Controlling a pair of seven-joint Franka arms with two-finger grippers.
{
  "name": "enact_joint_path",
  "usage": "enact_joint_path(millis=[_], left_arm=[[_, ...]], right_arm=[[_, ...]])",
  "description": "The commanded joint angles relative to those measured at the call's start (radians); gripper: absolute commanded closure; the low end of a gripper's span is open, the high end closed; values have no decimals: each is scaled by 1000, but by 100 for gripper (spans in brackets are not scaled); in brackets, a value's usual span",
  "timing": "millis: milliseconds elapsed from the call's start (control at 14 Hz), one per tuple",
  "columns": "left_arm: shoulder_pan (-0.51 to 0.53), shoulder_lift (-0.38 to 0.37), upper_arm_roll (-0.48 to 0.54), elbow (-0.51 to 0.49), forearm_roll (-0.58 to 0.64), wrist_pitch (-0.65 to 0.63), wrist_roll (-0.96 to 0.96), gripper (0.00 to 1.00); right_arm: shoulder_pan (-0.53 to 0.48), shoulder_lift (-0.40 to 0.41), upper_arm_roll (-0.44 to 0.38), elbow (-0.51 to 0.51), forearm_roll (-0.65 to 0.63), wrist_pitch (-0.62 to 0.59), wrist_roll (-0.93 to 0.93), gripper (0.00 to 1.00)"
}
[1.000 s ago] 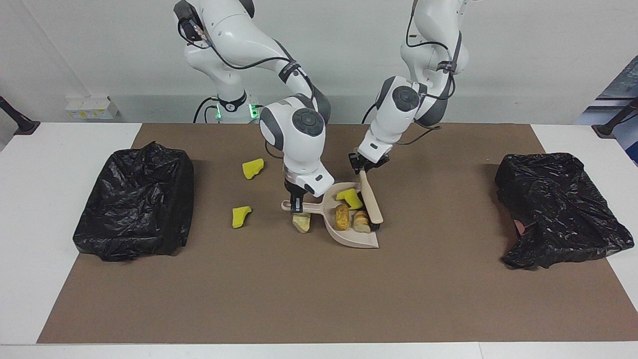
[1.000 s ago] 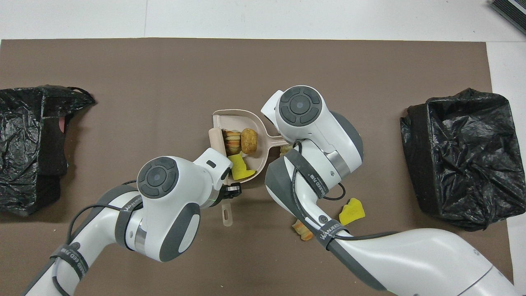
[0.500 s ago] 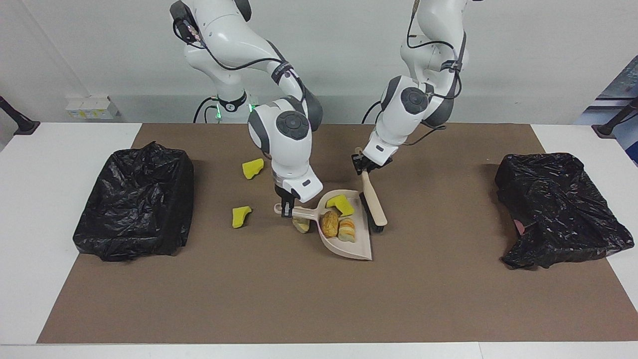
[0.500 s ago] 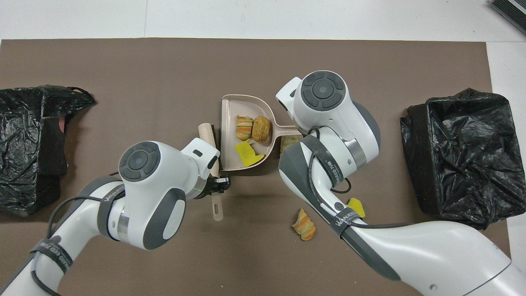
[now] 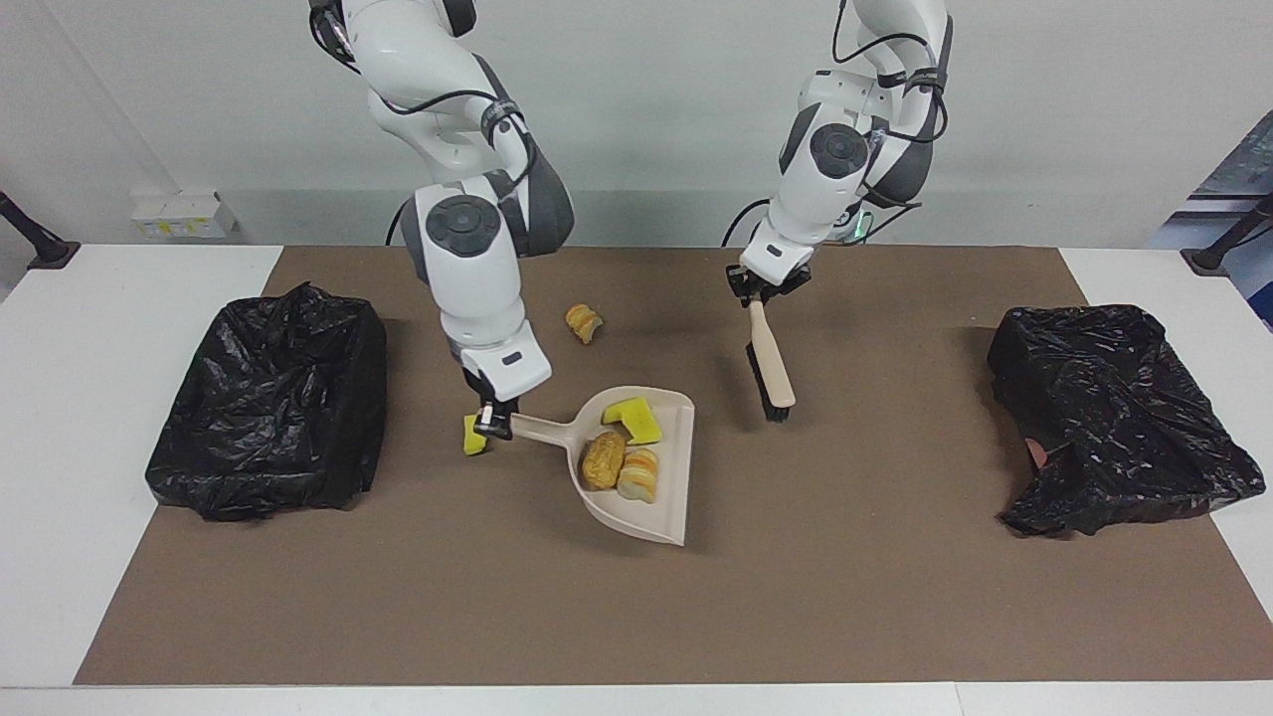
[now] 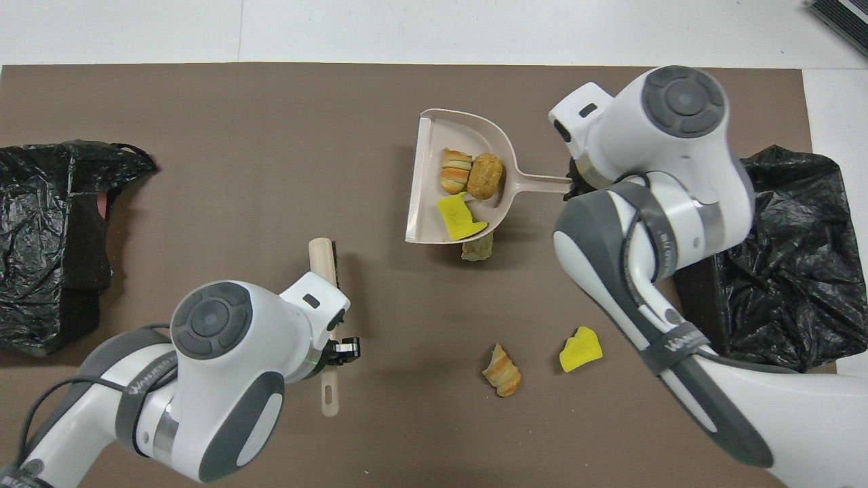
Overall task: Sweep and dump trash in bin
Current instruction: 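Carry the dustpan to the black bag with the right gripper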
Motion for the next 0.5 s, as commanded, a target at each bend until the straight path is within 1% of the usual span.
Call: enact_joint_path(millis=[0,71,214,286,429], left_arm=[[-76,-83,-27,-100,20,18,-116,100],[-85,-90,-53,-123,19,33,-144,100],[-85,-141,-116,-204,20,108,-207,100],[-87,-152,-149,-243,20,145,-234,100],[-88,-146,-215,-298,19,241,-302,100]], right_arm=[[-113,-122,12,-88,60,-43,-154,100],[-149,-148,12,-97,60,-60,-214,100],[-252,-187,12,-102,60,-98,-352,100],[-297,-202,12,-102,60,-115,-414,100],[-396,-228,12,-102,60,-147,-507,100]])
